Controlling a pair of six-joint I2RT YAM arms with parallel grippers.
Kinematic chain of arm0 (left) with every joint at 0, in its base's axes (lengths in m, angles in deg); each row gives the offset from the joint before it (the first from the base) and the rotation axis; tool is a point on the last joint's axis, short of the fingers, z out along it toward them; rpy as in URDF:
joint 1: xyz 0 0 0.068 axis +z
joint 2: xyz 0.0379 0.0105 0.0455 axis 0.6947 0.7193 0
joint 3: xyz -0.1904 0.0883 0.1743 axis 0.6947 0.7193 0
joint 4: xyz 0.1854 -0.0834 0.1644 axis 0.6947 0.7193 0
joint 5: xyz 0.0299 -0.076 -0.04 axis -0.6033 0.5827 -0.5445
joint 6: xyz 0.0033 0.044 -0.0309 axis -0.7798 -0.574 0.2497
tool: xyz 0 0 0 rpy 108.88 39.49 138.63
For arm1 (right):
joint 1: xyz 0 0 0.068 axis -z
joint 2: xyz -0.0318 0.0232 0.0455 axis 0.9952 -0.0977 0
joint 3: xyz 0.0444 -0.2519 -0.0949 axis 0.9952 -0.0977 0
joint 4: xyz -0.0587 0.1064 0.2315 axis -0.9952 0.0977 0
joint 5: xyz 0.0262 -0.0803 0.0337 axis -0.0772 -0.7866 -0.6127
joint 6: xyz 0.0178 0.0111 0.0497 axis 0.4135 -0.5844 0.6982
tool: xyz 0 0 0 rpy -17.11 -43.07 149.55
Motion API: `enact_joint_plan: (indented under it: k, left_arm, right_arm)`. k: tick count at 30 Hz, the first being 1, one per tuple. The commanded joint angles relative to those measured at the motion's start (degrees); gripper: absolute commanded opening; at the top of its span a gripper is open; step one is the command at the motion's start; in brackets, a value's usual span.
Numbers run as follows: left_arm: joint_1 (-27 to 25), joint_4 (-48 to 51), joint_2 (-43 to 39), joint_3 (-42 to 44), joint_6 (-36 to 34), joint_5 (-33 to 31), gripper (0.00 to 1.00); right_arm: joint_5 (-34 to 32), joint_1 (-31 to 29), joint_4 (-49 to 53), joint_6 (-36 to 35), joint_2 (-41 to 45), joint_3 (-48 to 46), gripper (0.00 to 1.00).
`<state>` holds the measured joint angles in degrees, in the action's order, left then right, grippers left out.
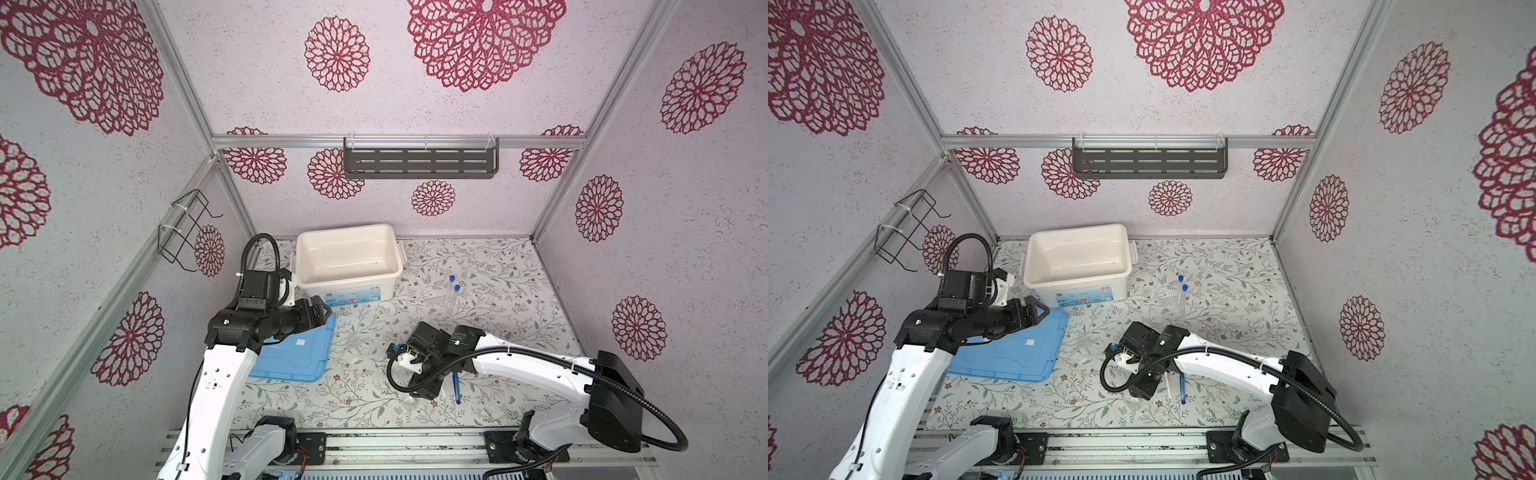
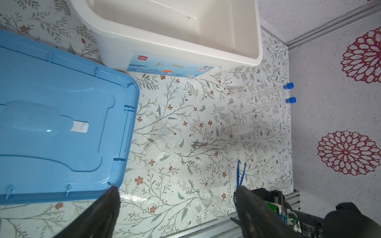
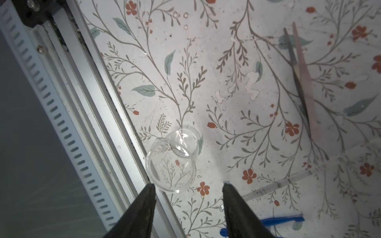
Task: Organize the chemistry lab equipment
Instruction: 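Grasp the glass beaker rim with the right gripper while the left draws back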
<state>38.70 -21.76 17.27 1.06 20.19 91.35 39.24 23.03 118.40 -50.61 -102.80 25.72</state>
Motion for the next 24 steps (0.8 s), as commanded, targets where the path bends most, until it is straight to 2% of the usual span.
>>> enact_joint_plan:
  k: [1,9,15,17,20,24]
  left_arm:
    - [0.1,-2.7,-0.3,1.3,0.9,-0.3,0.9]
    - [0.1,-1.9,-0.6,1.4,0.9,-0.1,0.9]
    - [0.1,-1.8,-1.1,2.2,0.8,-0.3,0.9]
    - [0.1,-1.8,-1.1,2.3,0.7,-0.5,0.9]
    - [0.1,-1.8,-1.1,2.3,0.7,-0.5,0.9]
    - [0.1,-1.7,-1.3,2.2,0.4,-0.8,0.9]
  right_arm:
    - [-1.9,-0.6,-2.9,3.6,1.3,-1.3,0.54]
    - [-3.1,-3.0,-7.4,2.2,-3.8,0.3,0.49]
    - [-4.1,-4.4,-5.2,-3.7,-7.4,2.1,0.47]
    - [-3.2,-4.5,-4.6,-5.3,-8.3,2.4,0.32]
    - [-1.2,-4.4,-4.0,-7.0,-9.3,3.1,0.27]
    - [-1.0,-4.6,-3.4,-7.2,-9.8,4.5,0.13]
